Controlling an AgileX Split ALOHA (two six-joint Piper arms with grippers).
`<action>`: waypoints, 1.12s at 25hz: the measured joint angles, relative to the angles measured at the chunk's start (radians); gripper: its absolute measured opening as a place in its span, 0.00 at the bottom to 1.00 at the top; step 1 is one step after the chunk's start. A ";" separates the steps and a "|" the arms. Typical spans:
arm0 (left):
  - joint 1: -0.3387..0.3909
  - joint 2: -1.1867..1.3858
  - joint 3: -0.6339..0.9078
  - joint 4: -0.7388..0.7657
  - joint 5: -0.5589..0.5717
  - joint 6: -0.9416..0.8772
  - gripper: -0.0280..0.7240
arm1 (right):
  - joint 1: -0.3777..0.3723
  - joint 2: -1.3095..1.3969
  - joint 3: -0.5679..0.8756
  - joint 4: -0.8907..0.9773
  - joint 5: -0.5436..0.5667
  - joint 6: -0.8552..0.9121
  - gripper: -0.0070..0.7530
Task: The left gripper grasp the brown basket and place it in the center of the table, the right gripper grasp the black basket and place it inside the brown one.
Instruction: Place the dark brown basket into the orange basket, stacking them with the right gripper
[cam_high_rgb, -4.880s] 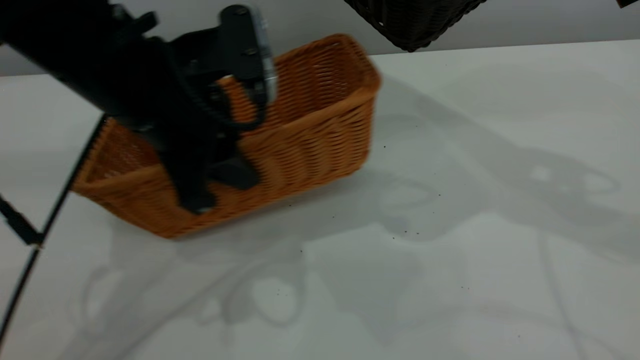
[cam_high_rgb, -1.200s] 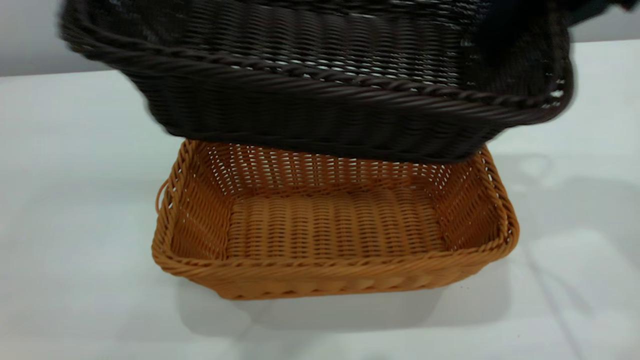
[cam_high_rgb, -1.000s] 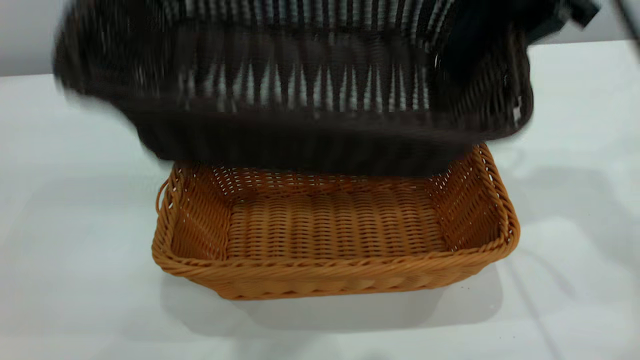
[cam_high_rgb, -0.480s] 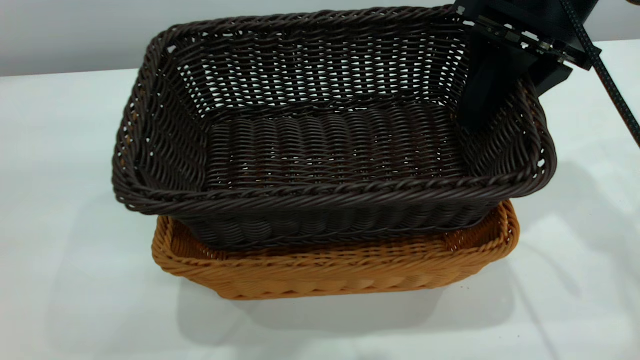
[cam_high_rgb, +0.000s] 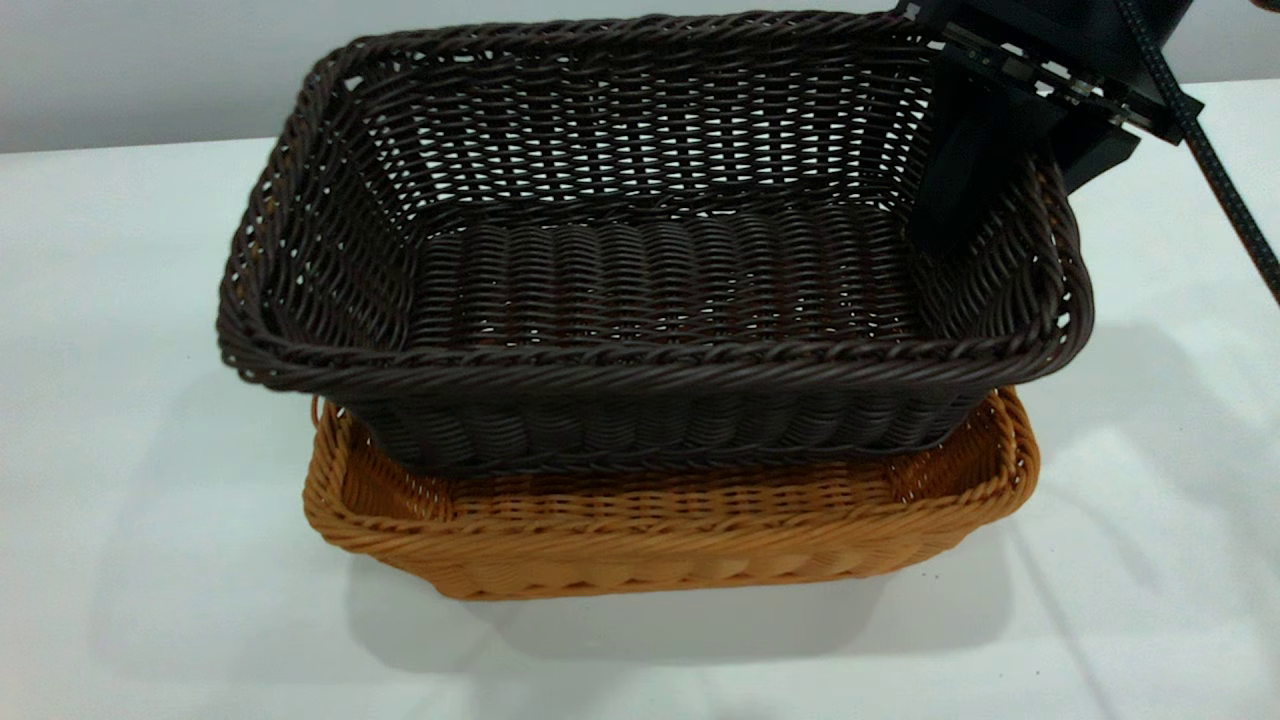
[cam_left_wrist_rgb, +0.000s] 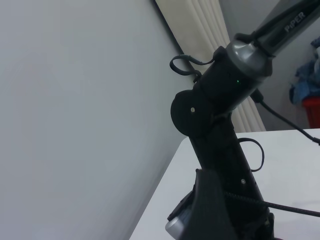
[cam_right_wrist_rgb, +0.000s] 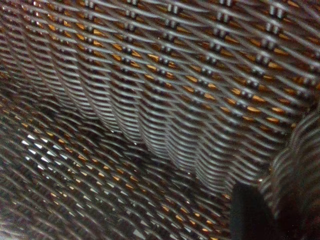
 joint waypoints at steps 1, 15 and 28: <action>0.000 0.000 0.000 0.000 0.000 0.000 0.66 | 0.000 0.000 0.000 0.001 -0.001 0.000 0.28; 0.000 0.000 0.000 0.003 -0.001 0.000 0.66 | 0.062 0.000 0.001 -0.029 -0.002 0.030 0.28; 0.000 0.000 0.000 0.002 -0.005 0.000 0.66 | 0.110 0.064 0.001 -0.147 0.001 0.102 0.27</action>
